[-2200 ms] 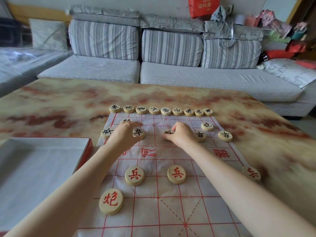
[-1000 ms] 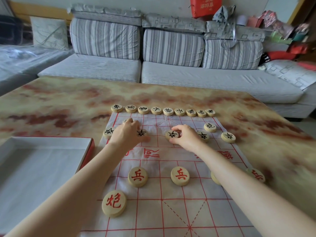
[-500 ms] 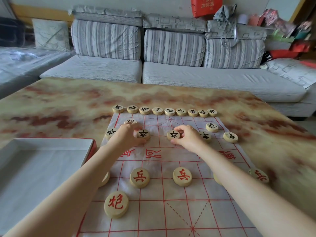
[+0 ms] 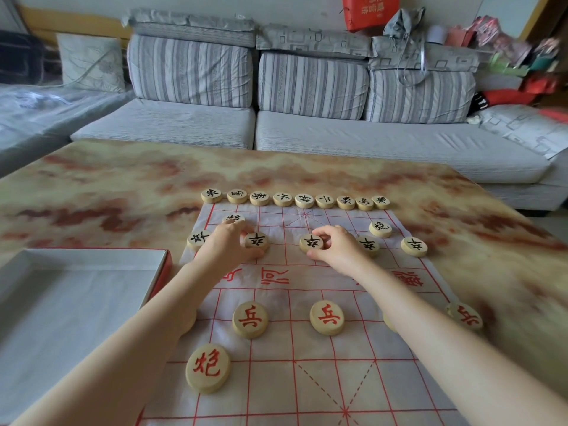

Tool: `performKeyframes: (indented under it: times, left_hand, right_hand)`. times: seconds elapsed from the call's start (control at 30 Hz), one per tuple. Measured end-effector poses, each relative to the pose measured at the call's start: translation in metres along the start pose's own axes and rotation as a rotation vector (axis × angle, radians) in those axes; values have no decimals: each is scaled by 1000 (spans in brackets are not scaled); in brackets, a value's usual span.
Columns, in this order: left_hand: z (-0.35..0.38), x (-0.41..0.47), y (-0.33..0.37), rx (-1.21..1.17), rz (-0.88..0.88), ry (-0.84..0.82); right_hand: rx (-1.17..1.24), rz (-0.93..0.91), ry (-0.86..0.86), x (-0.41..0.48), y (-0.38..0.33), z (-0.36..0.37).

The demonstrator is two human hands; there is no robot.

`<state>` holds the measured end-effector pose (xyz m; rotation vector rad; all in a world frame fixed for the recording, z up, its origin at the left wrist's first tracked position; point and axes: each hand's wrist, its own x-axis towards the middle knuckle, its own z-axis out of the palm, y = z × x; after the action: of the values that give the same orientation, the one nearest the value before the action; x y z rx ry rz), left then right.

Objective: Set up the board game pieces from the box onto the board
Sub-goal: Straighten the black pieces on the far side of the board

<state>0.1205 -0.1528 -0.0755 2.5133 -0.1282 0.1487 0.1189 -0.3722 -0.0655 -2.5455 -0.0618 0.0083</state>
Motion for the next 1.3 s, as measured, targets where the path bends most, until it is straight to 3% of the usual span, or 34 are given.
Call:
performKeyframes:
  times: [0.33, 0.5, 0.63, 0.77, 0.93, 1.17, 1.3]
  left_hand:
    - [-1, -2, 0, 4, 0, -11]
    - [-15, -6, -3, 0, 52, 78]
    - [-46, -5, -22, 112, 21, 128]
    - [-72, -3, -47, 210, -41, 49]
    - [-75, 0, -57, 124, -48, -35]
    - [-70, 2, -59, 96, 19, -124]
    - [-68, 0, -63, 73, 30, -72]
  right_hand:
    - [-10, 3, -11, -1, -2, -1]
    - [-55, -96, 91, -5, -17, -1]
    - [30, -167, 6, -3, -44, 11]
    - [63, -192, -26, 10, -73, 28]
    - [90, -163, -94, 38, -103, 46]
    - [-87, -238, -215, 65, -119, 60]
    - [-158, -293, -257, 73, -118, 63]
